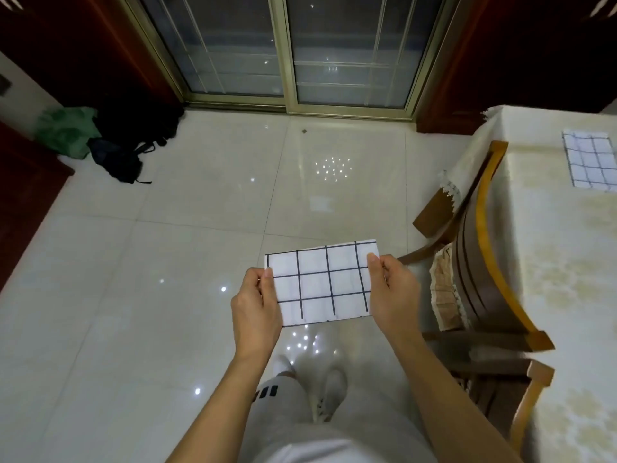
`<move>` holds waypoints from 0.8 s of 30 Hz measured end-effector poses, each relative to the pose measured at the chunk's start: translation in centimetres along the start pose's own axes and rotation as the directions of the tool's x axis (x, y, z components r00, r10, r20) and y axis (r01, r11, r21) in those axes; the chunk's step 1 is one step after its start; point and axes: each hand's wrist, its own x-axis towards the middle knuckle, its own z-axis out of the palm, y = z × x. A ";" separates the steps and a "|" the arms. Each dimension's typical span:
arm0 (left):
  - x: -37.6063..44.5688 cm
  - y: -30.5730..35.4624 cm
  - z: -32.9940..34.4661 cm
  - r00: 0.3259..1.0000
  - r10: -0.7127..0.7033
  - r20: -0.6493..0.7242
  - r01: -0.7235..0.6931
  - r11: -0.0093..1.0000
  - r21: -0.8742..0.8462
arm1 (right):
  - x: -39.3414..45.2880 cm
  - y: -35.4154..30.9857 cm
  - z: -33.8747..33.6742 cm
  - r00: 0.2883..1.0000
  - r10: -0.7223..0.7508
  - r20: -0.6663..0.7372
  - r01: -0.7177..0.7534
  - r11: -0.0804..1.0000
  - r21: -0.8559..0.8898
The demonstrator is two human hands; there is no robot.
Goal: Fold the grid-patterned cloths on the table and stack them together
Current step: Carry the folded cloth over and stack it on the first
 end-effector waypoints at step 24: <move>33.0 8.3 9.2 0.956 0.124 0.266 -0.122 0.992 -0.023 | 26.9 -6.1 9.4 0.962 0.180 -0.204 -0.189 0.982 -0.024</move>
